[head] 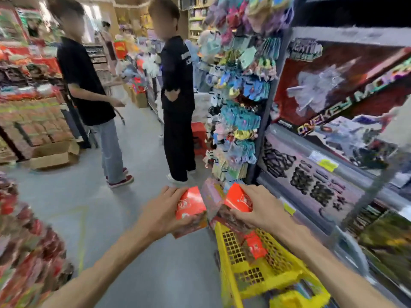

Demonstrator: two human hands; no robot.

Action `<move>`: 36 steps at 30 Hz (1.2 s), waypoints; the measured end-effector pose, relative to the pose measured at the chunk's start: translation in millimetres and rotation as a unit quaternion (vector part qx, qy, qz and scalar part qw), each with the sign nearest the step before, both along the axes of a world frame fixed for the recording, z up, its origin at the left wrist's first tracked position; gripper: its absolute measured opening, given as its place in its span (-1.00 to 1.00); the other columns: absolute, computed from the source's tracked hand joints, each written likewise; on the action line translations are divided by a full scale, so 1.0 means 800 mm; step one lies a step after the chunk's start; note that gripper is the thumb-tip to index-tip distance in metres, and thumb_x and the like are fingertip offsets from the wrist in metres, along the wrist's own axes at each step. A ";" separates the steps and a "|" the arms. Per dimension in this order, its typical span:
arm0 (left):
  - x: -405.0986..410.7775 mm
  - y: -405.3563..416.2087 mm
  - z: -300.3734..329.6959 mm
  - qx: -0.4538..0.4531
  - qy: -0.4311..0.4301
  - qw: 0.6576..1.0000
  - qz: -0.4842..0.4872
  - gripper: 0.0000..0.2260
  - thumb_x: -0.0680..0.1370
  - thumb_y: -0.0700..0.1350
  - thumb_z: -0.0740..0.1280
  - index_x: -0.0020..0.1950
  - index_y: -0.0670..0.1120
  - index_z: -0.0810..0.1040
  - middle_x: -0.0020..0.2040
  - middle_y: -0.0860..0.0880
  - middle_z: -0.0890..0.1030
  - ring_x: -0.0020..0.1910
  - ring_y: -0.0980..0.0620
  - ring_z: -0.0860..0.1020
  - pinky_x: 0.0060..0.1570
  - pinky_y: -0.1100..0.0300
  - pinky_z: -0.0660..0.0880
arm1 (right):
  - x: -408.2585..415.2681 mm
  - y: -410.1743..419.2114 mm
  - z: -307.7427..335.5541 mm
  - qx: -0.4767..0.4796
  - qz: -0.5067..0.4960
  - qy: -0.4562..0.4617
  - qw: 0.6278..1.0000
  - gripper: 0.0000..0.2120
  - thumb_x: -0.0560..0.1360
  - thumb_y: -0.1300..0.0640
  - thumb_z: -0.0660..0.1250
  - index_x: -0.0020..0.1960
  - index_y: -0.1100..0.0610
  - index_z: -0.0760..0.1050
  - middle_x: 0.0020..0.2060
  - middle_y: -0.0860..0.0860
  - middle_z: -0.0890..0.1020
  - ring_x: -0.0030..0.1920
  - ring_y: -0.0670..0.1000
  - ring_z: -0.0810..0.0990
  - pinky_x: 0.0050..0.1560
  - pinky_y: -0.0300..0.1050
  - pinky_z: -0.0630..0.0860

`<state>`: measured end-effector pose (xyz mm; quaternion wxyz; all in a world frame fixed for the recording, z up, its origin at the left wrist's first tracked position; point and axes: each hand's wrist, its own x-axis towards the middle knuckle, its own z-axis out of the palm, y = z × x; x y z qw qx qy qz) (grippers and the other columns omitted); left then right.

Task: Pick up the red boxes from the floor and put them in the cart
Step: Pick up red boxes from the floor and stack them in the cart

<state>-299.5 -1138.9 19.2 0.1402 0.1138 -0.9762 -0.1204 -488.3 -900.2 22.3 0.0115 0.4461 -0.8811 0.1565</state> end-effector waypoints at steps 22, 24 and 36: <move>-0.531 -0.028 -0.152 -0.015 -0.120 0.847 -0.518 -0.20 0.39 0.51 0.23 0.46 0.02 0.34 0.24 0.09 0.46 0.20 0.02 0.39 0.16 0.03 0.48 | -0.168 0.032 -0.135 0.042 -0.511 -0.116 0.850 -0.05 0.29 -0.52 0.19 0.53 -0.05 0.14 0.39 -0.04 0.41 0.39 0.07 0.32 0.32 0.04 0.38; -0.547 -0.024 -0.174 -0.017 -0.128 0.826 -0.548 -0.19 0.40 0.56 0.12 0.45 0.04 0.35 0.26 0.09 0.47 0.23 0.04 0.37 0.14 0.03 0.49 | -0.161 0.027 -0.150 0.036 -0.547 -0.128 0.826 -0.06 0.28 -0.52 0.18 0.52 -0.05 0.18 0.36 -0.04 0.43 0.36 0.05 0.34 0.27 0.04 0.44; -0.581 -0.037 -0.423 -0.050 -0.214 0.767 -0.603 -0.21 0.36 0.47 0.24 0.46 0.06 0.35 0.28 0.10 0.49 0.29 -0.08 0.47 0.19 -0.04 0.53 | -0.179 0.036 -0.400 0.143 -0.502 -0.194 0.830 -0.15 0.29 -0.40 0.23 0.42 0.10 0.40 0.12 0.05 0.60 0.09 0.19 0.57 0.03 0.16 0.60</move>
